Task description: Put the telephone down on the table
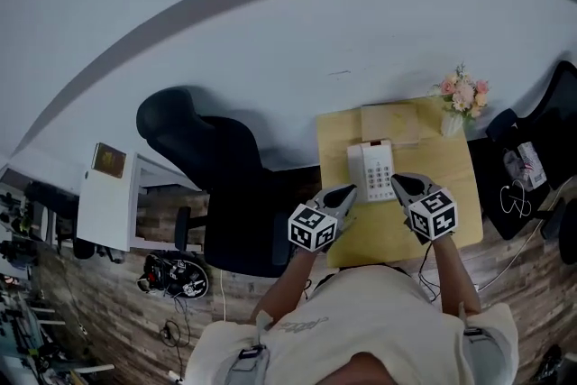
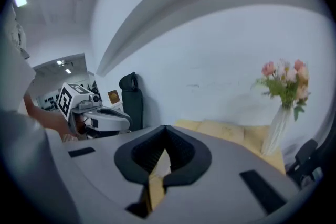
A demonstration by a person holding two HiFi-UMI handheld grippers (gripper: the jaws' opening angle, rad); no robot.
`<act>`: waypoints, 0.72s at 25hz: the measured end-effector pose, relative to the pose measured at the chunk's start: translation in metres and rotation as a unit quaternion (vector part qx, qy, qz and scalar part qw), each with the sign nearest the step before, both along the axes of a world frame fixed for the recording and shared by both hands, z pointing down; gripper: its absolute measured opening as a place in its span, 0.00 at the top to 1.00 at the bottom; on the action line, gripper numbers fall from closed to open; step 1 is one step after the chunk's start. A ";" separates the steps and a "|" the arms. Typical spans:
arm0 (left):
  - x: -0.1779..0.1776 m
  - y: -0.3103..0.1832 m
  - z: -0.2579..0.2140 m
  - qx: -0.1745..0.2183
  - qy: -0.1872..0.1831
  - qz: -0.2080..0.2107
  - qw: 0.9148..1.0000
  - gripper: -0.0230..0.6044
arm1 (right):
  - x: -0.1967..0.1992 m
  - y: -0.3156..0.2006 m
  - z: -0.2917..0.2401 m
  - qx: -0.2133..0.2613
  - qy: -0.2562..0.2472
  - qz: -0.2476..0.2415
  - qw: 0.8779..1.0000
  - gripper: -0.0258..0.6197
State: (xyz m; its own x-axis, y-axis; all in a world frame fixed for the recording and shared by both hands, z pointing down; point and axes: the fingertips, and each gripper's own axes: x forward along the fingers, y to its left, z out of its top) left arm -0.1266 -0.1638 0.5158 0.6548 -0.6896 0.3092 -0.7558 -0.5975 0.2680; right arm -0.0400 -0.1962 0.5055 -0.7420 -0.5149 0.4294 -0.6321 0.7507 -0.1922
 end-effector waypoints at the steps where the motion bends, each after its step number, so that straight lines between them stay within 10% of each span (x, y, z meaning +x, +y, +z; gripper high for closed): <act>1: -0.003 -0.002 -0.012 0.014 -0.001 -0.008 1.000 0.94 | -0.002 0.001 -0.015 0.022 0.003 -0.004 1.000 0.96; 12: -0.027 -0.028 -0.132 0.165 -0.080 -0.041 0.982 0.94 | -0.017 0.005 -0.145 0.158 -0.063 -0.016 0.985 0.96; 18: -0.026 -0.028 -0.194 0.230 -0.062 -0.055 0.970 0.94 | -0.020 0.006 -0.186 0.218 -0.074 -0.004 0.973 0.96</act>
State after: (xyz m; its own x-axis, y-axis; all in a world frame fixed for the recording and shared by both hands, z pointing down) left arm -0.1528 -0.1914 0.3214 0.5472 -0.8367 0.0243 -0.8310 -0.5465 -0.1041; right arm -0.0604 -0.1899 0.3195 -0.7844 -0.6175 0.0588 -0.6150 0.7865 0.0568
